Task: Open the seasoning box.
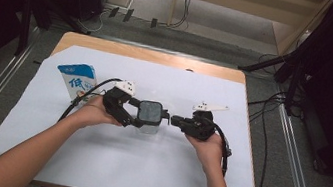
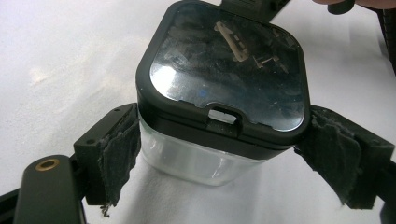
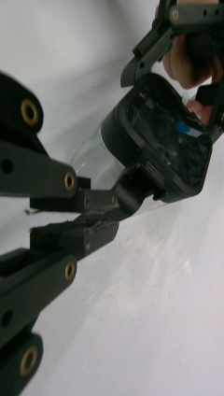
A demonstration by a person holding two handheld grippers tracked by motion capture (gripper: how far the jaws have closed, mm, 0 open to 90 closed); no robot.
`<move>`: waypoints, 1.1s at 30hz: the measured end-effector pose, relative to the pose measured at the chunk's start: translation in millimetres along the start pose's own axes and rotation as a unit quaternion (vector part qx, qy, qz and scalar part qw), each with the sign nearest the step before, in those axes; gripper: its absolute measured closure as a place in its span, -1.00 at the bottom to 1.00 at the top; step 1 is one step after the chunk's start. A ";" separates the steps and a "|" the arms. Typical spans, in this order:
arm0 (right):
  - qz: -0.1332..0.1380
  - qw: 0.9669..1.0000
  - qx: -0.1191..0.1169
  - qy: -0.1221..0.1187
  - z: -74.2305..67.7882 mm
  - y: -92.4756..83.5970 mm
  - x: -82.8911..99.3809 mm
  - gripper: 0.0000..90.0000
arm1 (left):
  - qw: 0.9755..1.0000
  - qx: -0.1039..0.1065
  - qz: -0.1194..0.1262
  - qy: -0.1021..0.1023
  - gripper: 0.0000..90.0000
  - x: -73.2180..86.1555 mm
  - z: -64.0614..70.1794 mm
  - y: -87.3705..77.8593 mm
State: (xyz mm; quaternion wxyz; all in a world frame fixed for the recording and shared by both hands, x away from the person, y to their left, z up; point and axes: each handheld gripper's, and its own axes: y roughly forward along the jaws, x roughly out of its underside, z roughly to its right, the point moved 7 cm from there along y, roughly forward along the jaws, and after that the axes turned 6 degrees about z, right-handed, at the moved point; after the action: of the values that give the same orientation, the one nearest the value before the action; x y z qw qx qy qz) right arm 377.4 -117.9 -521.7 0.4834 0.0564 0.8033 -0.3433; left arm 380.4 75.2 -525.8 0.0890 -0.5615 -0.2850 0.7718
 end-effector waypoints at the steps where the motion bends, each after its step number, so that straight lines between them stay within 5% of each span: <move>1: -0.004 1.000 0.002 0.002 0.2 0.7 0.1 0.97 | 1.000 0.000 0.000 0.001 -0.65 0.0 -0.3 -0.1; 6: -0.016 1.000 0.014 -0.003 0.5 8.1 -0.6 1.00 | 1.000 0.000 0.000 0.001 -0.65 0.0 -0.4 0.0; 10: -0.015 1.000 0.004 0.017 1.3 8.0 -0.2 1.00 | 1.000 -0.001 0.004 -0.002 -0.65 -0.4 0.0 0.7; 33: -0.015 1.000 0.004 0.018 1.1 8.1 0.0 1.00 | 1.000 -0.008 0.004 0.011 -0.62 -4.5 1.6 -2.9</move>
State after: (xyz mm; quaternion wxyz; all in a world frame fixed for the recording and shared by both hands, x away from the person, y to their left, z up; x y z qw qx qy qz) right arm 381.6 -112.4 -526.0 0.4634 0.0520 0.8112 -0.3529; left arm 380.0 75.0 -520.3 0.0842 -0.5722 -0.2880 0.7632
